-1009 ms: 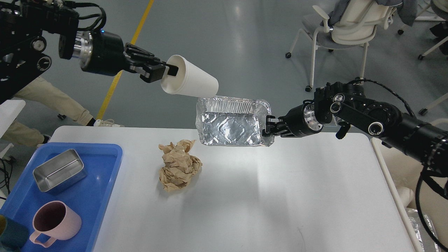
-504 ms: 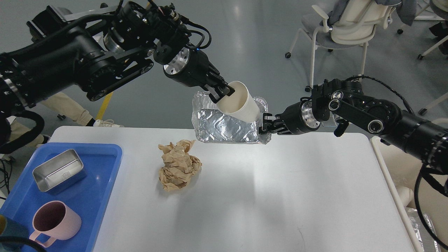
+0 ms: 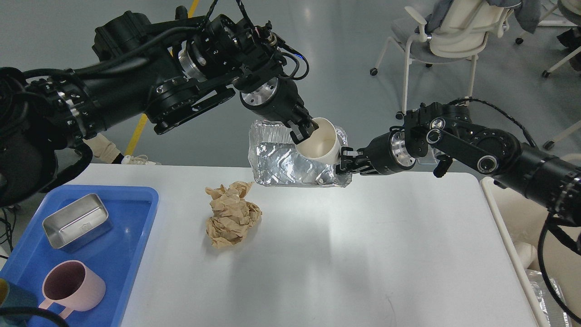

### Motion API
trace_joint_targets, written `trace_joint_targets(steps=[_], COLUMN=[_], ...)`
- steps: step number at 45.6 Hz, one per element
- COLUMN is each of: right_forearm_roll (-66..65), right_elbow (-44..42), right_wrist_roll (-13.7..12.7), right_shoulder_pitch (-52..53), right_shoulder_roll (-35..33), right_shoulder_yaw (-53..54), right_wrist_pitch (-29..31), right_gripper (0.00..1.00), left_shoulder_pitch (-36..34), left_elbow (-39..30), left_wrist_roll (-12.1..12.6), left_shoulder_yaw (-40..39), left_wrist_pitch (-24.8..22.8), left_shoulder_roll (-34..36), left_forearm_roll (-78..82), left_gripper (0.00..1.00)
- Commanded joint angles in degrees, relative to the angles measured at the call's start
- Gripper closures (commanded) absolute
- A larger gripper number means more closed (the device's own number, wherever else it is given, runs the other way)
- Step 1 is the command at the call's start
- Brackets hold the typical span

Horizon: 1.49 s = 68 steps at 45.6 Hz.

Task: Tidy desktop
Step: 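Place the paper cup into the held foil tray and release, then withdraw the left gripper away from the foil tray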

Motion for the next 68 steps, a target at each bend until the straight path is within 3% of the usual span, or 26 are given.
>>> trace_joint_targets(steps=[1,7,12,21,23,27,28,40,56,59,68], right_forearm_roll=[0.0,0.0,0.0,0.0,0.0,0.0,0.0,0.0,0.0,0.0,0.0], right_elbow=[0.0,0.0,0.0,0.0,0.0,0.0,0.0,0.0,0.0,0.0,0.0], right_wrist_roll=[0.08,0.08,0.08,0.08,0.08,0.08,0.08,0.0,0.08,0.0,0.0], right_shoulder_pitch=[-0.05,-0.05,-0.05,-0.49,-0.49,-0.49,-0.57,-0.66,-0.75,-0.93,-0.93], right_shoulder_roll=[-0.17,-0.08,-0.26,-0.44,-0.44,-0.35,-0.35,-0.08,-0.52,-0.52,-0.7], right_shoulder_yaw=[-0.02,0.07,0.07,0.07,0.07,0.07,0.07,0.07,0.07,0.07,0.07], right_wrist_pitch=[0.0,0.0,0.0,0.0,0.0,0.0,-0.09,-0.09,-0.09,-0.09,-0.09], right_gripper=[1.0,1.0,1.0,1.0,1.0,1.0,1.0,1.0,1.0,1.0,1.0], left_shoulder_pitch=[0.36,0.88,0.8,0.8,0.88,0.88,0.88,0.71,1.5,3.34,8.61], left_elbow=[0.03,0.03,0.03,0.03,0.03,0.03,0.03,0.29,0.47,0.3,-0.32], left_wrist_roll=[0.0,0.0,0.09,1.75,2.37,3.07,3.16,5.19,5.8,7.81,18.1], left_shoulder_yaw=[0.34,0.34,0.34,0.16,0.08,-0.01,-0.01,-0.89,-2.82,-3.0,-5.63], left_wrist_pitch=[0.0,0.0,-0.26,-0.53,-0.53,0.0,0.0,0.26,2.46,2.46,2.55], left_shoulder_roll=[-0.03,-0.21,-0.21,-0.12,-0.03,0.15,0.23,2.08,12.35,15.43,24.04], left_forearm_roll=[-0.09,-0.18,-0.45,-1.59,-2.29,-5.36,-6.5,-14.59,-31.54,-35.85,-44.04], left_gripper=[0.92,0.89,0.8,0.54,0.45,0.12,0.09,0.07,0.06,0.06,0.03])
